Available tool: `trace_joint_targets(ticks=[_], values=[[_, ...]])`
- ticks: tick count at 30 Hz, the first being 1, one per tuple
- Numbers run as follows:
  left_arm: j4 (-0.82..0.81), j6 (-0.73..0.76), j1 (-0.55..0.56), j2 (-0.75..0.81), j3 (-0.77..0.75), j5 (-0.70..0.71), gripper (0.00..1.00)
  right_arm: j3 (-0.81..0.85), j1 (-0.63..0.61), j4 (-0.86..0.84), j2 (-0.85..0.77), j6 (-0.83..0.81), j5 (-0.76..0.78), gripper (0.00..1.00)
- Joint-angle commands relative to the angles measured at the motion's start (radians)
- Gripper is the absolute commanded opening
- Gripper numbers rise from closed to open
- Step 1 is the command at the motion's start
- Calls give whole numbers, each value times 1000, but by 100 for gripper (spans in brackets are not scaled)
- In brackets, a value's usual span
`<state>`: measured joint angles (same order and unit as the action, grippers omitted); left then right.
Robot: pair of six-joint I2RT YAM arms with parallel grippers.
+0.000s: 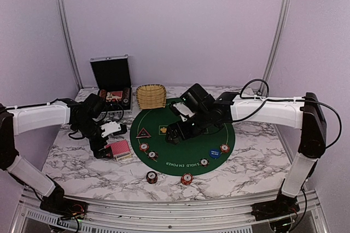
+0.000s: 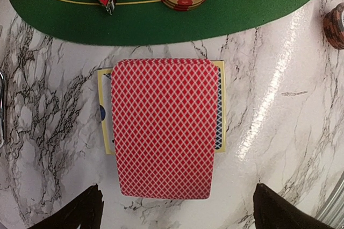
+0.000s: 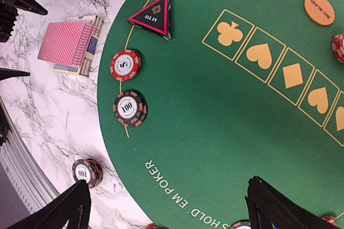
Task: Distribute texas hold em gaming equipment
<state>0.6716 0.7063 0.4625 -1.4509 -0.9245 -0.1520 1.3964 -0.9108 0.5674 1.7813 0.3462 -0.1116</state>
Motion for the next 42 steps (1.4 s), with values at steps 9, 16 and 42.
trace_joint_targets(ticks=[9,16,42], values=[[-34,50,15,-51,12,-13,99,6,-8,-30,-1,23,-8,99],[-34,57,16,-73,12,2,99,0,-7,-32,-4,26,-11,99],[-86,51,16,-126,4,73,99,-32,-8,-45,-22,26,-16,99]])
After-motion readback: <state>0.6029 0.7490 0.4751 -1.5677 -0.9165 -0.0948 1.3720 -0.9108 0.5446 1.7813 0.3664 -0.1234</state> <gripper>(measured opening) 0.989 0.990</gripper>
